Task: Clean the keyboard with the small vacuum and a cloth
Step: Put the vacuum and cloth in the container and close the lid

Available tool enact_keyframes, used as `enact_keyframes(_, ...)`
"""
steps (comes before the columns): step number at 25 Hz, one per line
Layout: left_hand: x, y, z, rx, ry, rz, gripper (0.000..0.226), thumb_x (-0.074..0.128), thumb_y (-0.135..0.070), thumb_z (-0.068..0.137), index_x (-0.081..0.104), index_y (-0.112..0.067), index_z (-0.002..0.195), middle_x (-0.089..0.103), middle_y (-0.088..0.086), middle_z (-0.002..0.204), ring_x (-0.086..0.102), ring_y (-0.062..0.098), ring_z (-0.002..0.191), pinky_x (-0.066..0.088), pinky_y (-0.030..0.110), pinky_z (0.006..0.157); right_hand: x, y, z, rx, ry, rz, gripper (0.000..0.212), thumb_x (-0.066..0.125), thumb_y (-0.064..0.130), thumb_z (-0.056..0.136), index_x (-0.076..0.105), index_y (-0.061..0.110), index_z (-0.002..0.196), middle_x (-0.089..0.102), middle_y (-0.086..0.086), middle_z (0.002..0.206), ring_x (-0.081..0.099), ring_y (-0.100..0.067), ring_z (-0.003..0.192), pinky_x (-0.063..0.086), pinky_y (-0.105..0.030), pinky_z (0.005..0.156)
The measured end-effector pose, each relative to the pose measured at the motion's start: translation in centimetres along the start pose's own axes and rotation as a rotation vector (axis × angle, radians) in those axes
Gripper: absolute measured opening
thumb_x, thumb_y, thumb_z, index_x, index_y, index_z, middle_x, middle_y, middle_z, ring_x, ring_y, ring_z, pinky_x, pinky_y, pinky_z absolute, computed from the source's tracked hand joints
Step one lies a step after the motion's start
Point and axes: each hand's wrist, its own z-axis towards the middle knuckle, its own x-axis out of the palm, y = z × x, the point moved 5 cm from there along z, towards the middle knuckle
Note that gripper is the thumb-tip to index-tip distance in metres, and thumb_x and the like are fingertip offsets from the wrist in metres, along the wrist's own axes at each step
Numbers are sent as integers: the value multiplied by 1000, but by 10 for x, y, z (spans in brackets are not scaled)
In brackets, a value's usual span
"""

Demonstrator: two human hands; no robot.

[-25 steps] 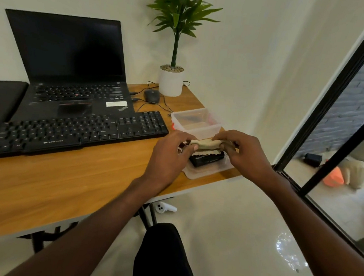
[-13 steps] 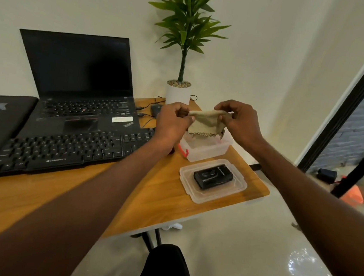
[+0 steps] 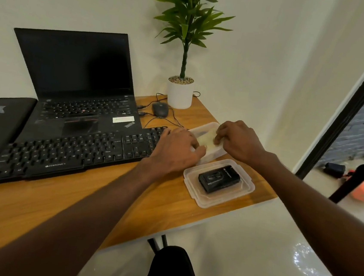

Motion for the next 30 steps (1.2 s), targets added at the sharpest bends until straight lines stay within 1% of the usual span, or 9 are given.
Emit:
enact_keyframes(4,-5,5,-2,-45,82,-11,45,39,-41,103,74,-30,128,59,-5,153,33,22,156,-3,64,127,3,-1,-18,105,-28,65,38,44,22,97,76,29,117,75,3,112,66,-20,90,58,-38,82)
enact_keyframes(6,-10,4,-3,-50,122,-2,39,40,-34,109,71,-34,134,55,-8,156,31,20,156,-6,69,123,1,5,-27,130,-4,54,37,42,28,100,73,30,120,75,3,107,66,-20,87,57,-39,80)
enact_keyframes(8,-14,2,-8,-27,80,-8,38,40,-37,109,71,-32,132,57,-7,149,41,18,148,3,70,123,-11,14,-36,127,-59,-16,34,44,33,100,73,31,117,75,3,106,67,-23,92,54,-43,86)
enact_keyframes(12,-30,-8,-53,27,-374,-178,31,47,-37,104,73,-25,116,66,-7,122,57,15,115,41,53,107,-43,27,-71,2,-322,79,21,59,33,96,77,27,105,75,10,103,66,-14,95,54,-40,86)
enact_keyframes(15,-20,-13,-93,25,-434,-286,22,56,-26,105,74,-19,115,63,-3,122,54,16,114,49,42,96,-34,32,-95,-143,-75,230,18,69,31,95,78,27,111,75,13,108,66,-6,97,53,-34,90)
enact_keyframes(20,13,-7,-103,73,-234,-52,50,60,-40,104,55,-19,149,37,3,166,33,24,153,36,44,120,-6,31,-111,-159,192,239,43,77,38,90,66,31,131,67,14,126,58,-4,113,48,-23,96)
enact_keyframes(22,10,-6,-100,56,-239,-158,47,61,-35,104,55,-18,147,37,3,167,32,22,154,33,43,124,-5,31,-114,-143,225,249,51,82,35,86,64,31,134,65,16,125,55,1,109,42,-11,90)
enact_keyframes(25,2,-4,-97,57,-294,-311,44,62,-23,102,52,-22,145,43,0,163,37,17,151,34,41,125,-7,33,-114,-144,195,247,50,82,26,86,64,30,133,67,13,126,55,-1,111,45,-20,94)
enact_keyframes(30,10,3,-78,20,-256,-218,50,57,-32,107,48,-28,156,32,4,170,34,26,153,37,42,122,-13,42,-112,-162,87,290,47,77,22,91,63,27,135,68,8,130,58,-7,115,46,-26,95)
